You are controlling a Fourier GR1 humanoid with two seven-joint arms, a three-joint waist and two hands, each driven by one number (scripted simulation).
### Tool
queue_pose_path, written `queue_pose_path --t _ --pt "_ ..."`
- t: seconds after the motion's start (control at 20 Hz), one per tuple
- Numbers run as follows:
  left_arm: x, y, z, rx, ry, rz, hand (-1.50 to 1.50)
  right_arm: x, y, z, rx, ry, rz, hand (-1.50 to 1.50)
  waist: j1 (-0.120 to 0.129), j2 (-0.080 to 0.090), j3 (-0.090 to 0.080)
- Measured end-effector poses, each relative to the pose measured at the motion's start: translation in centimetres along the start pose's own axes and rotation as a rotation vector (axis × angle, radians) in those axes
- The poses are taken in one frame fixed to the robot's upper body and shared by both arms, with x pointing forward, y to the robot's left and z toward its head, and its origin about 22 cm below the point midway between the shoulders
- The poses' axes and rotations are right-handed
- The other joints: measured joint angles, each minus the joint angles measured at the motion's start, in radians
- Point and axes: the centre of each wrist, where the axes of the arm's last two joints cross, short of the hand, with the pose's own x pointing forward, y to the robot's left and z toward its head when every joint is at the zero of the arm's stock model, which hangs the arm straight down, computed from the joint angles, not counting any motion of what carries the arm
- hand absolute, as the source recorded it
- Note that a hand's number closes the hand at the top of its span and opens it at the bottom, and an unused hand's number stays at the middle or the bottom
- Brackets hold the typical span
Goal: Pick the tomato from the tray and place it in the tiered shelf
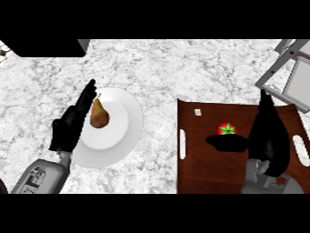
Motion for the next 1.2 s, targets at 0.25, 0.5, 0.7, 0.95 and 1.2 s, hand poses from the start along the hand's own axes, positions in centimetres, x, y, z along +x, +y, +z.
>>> queue_pose_path --t 0.25,0.5,0.7,0.95,1.2 --pt "-0.5 -0.2 0.5 0.0 -0.005 0.002 0.0 0.5 0.5 -1.0 0.001 0.031 0.013 -1.5 0.002 0.001 0.0" --pt "-0.4 0.5 0.4 0.003 -0.005 0.005 0.0 0.0 0.8 -1.4 0.012 0.057 0.03 -1.5 0.0 0.0 0.0" --pt "-0.1 0.4 0.4 -0.001 -0.007 0.003 0.0 -0.4 1.8 -2.1 0.03 0.077 0.06 -1.5 0.001 0.001 0.001" --pt "-0.4 0.2 0.3 -0.001 -0.005 0.002 0.0 -0.9 2.5 -2.2 0.04 0.094 0.086 -1.5 -0.001 0.001 0.001" --pt "-0.2 0.4 0.2 -0.004 -0.002 0.004 0.0 -1.4 3.5 -3.0 0.047 0.12 0.108 -1.5 0.001 0.001 0.001"
